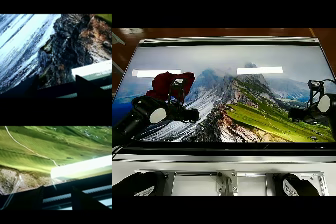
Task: Fold the shirts.
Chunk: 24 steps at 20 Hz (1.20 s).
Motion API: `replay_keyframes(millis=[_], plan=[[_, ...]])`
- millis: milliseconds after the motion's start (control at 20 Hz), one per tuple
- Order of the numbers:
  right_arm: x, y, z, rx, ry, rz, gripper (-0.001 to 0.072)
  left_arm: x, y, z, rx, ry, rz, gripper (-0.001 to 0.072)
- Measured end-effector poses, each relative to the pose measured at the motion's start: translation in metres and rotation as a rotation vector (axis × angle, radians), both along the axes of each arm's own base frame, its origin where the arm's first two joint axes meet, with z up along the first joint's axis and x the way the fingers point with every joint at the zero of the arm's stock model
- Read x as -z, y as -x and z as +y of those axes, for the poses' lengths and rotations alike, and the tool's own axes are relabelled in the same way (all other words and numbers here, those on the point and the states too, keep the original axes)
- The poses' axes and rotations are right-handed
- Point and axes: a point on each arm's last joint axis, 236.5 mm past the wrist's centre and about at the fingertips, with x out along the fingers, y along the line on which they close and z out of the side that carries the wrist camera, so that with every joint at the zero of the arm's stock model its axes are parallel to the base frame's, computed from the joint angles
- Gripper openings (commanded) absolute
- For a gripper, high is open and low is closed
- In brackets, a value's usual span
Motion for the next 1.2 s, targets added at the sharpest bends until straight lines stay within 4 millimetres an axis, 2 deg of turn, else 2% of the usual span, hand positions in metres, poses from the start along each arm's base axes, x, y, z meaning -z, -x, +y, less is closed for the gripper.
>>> replay_keyframes(millis=[400,450,750,900,1200], plan=[[0.001,0.000,0.005,0.001,-0.023,-0.002,0.0455,0.002,0.000,0.000,0.000,-0.004,0.005,0.0533],[0.001,-0.001,0.008,0.001,-0.034,-0.005,0.0430,0.002,0.000,0.000,0.000,-0.004,0.005,0.0533],[-0.001,-0.013,0.031,0.000,-0.137,-0.059,0.0431,0.003,-0.001,-0.001,0.000,-0.001,0.001,0.0533],[-0.002,-0.017,0.040,-0.004,-0.176,-0.075,0.0431,0.003,-0.009,-0.006,0.001,0.015,-0.024,0.0533],[-0.003,-0.021,0.046,-0.006,-0.203,-0.091,0.0431,-0.001,-0.030,-0.023,0.003,0.079,-0.096,0.0535]])
